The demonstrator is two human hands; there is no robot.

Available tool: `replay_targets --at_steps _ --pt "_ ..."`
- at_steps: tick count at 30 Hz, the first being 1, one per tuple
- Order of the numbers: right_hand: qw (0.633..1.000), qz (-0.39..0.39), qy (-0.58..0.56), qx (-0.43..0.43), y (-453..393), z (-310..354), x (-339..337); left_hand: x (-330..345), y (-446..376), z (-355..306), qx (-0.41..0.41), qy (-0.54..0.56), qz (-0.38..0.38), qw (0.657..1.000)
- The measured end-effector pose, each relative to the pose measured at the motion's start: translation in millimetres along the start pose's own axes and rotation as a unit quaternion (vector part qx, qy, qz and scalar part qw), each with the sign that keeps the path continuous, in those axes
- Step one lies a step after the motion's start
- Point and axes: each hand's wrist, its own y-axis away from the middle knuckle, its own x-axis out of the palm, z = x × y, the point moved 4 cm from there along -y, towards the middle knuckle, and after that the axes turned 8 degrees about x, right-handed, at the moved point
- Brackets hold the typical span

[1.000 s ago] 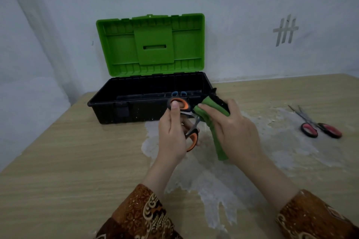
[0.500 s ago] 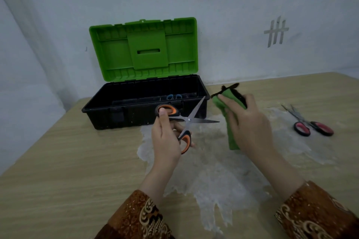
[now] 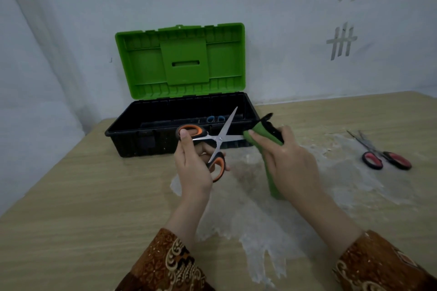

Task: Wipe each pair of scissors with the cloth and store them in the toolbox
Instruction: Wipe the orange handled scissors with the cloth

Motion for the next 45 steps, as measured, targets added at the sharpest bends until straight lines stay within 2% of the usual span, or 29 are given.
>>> replay_targets --at_steps 3,6,8,10,12,14,20,27,31,33,35,37,40,45 --pt "0.998 0.009 0.024 0.062 -3.5 -24.4 -4.6 -1.0 -0.8 -2.2 0.006 -0.009 0.009 1.000" --pt "0.996 -0.019 0.015 0.090 -6.6 -37.9 -13.5 -1.1 -0.7 0.3 0.004 -0.021 0.021 1.000" --pt "0.997 -0.041 -0.018 0.055 -9.8 -33.0 -20.3 -0.5 -1.5 4.1 0.003 -0.024 0.033 0.999" --pt "0.997 -0.051 -0.049 -0.030 -8.4 -13.1 -24.3 0.8 -0.7 7.4 0.011 -0.036 0.041 0.998" --pt "0.992 -0.038 -0.058 -0.105 -1.4 9.9 -19.8 3.6 2.1 7.8 0.037 -0.061 0.053 0.996" --pt "0.991 -0.012 -0.052 -0.123 3.2 23.6 -10.2 6.7 5.9 5.9 0.055 -0.077 0.073 0.993" --pt "0.998 -0.013 -0.020 -0.051 0.2 16.0 -5.0 10.2 2.0 2.6 0.032 -0.032 0.136 0.990" --pt "0.999 -0.018 -0.003 0.040 -7.6 -6.3 -10.7 10.8 3.9 5.8 0.014 -0.033 0.187 0.982" --pt "0.990 0.002 -0.008 0.138 -10.1 -42.2 -14.6 15.4 8.9 3.8 0.065 -0.097 0.219 0.969" --pt "0.983 0.008 -0.044 0.178 -11.1 -51.4 -15.9 15.1 9.7 0.7 0.154 -0.184 0.238 0.941" --pt "0.977 0.007 -0.110 0.184 -13.9 -47.8 -19.2 13.0 9.7 -1.8 0.269 -0.343 0.238 0.868" --pt "0.972 0.012 -0.182 0.150 -15.6 -33.8 -23.7 11.5 10.2 -4.0 0.322 -0.446 0.210 0.808" --pt "0.966 0.075 -0.224 0.108 -12.6 -11.4 -23.9 11.8 10.0 -3.0 0.346 -0.507 0.194 0.765" --pt "0.977 0.146 -0.142 0.069 -6.8 -4.9 -13.8 9.5 5.6 -5.4 0.405 -0.547 0.159 0.715"
